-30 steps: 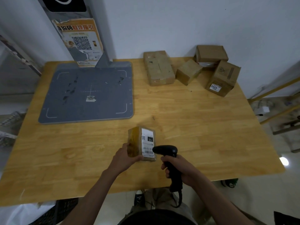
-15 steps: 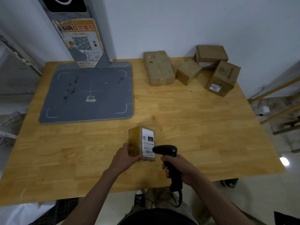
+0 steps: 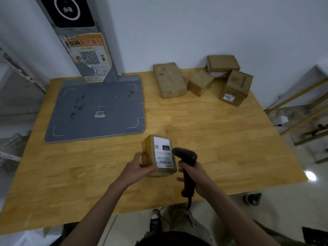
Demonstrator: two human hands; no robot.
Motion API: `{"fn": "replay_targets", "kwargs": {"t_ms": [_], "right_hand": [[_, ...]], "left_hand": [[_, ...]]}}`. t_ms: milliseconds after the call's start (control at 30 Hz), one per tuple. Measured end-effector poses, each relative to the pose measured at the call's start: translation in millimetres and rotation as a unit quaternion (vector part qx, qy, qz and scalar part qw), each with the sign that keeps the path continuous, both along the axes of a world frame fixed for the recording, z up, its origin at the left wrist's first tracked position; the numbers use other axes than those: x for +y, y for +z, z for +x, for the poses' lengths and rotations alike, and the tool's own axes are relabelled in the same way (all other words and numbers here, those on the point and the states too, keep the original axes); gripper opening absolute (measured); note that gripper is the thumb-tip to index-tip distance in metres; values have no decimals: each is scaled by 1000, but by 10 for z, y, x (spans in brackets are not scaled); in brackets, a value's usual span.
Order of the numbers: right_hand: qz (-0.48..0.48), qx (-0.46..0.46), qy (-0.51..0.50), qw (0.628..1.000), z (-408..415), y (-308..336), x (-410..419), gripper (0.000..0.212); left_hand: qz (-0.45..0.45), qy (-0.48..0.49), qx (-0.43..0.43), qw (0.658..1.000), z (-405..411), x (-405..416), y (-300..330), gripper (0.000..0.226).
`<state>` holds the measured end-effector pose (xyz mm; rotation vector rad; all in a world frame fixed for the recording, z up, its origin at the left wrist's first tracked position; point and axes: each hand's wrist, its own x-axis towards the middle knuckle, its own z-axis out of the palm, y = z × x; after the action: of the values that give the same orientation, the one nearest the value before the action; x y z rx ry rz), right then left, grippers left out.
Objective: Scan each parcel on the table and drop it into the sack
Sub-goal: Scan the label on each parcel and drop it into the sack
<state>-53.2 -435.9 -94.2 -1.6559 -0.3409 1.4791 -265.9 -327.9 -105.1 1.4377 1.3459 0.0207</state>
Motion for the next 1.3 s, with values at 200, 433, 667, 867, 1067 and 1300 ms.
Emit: {"fn": "replay_targets", "kwargs": {"t_ms": [200,433,667,867,1067,1300], "right_hand": [[34,5,-51,998,-101,94,-209,21],[47,10,-180,982,-8,197,-958,22],[46,-3,-348,937,268,187,-1887,22],[26,10,-453,891,424,78,-2752,18],[-16,11,-524,851,300,-41,-3687,19],[-46,37,-593,803,175,-236,-4587,21]], "left_hand": [[6,-52,-19,998,128,-141,183,95],[36,-236,-19,971,602,-452,400,97],[45,-389,-31,920,1385,-1023,444,95],[22,-475,-68,877,1892,-1735,322,84],[-25,-555,-50,830,2188,-2569,-5,81],[-52,-631,15,774,2487,-3474,-281,96]]}}
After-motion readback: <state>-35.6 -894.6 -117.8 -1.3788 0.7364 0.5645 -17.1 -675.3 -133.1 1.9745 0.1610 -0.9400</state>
